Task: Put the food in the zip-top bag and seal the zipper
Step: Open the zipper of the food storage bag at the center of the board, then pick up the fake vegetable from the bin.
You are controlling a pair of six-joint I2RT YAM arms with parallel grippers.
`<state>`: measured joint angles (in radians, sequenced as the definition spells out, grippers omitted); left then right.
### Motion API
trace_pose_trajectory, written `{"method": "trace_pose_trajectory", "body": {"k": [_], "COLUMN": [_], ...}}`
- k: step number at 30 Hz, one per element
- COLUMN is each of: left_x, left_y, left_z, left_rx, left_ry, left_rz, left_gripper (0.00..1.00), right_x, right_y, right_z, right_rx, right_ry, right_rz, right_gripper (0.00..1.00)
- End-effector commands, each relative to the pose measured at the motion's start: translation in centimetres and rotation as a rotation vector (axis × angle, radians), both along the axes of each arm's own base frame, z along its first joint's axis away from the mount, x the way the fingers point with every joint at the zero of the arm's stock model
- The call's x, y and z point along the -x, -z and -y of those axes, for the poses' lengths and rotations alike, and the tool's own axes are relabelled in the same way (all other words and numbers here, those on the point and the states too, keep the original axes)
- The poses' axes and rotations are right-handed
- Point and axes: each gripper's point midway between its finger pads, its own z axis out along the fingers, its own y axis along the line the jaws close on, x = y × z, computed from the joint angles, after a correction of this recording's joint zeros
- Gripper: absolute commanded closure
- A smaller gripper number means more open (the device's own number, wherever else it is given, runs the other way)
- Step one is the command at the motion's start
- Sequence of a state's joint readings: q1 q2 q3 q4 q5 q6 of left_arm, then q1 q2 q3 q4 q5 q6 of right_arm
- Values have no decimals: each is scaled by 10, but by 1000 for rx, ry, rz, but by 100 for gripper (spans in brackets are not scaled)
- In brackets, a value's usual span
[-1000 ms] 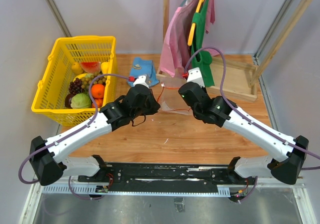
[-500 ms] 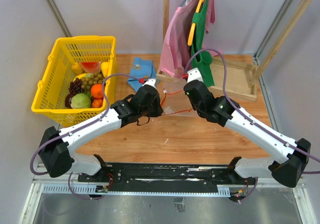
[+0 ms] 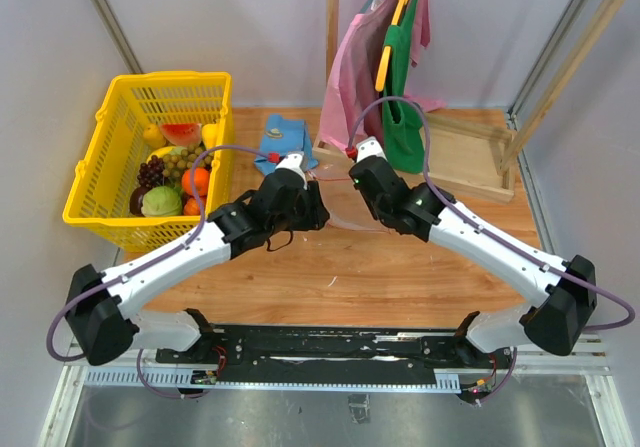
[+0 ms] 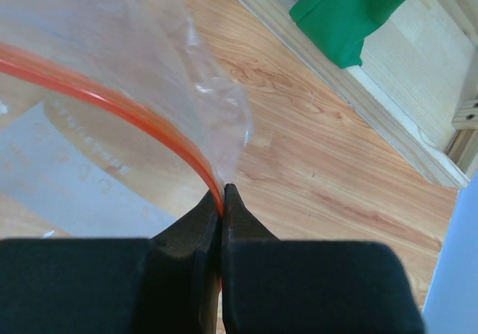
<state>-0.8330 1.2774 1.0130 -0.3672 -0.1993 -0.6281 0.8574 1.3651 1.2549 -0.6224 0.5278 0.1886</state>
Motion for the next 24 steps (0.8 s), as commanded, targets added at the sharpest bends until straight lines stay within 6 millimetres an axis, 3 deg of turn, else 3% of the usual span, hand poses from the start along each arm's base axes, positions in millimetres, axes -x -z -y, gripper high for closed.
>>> {"method": "trace_pose_trajectory", "body": {"k": [1,10,17,24], "left_x": [-10,-12,-25,-35], "left_y": [-48,-108,-132,-141], "left_z": [-15,-65,-137,-222], "left_rx": [54,-11,-169,-308], "left_ry": [-57,-172,-348,-559], "left_rz": [124,250,274,236], "left_gripper": [46,20,6,1], "right_x": [-5,-4,-3,-3], "right_y": [-17,-16,-13,-12], "right_z": [5,9,6,6], "right_rx": [32,124,116,120], "right_ry": [45,95,77,71], "right_rz": [51,53,44,44], "right_gripper": [99,99,99,99]}}
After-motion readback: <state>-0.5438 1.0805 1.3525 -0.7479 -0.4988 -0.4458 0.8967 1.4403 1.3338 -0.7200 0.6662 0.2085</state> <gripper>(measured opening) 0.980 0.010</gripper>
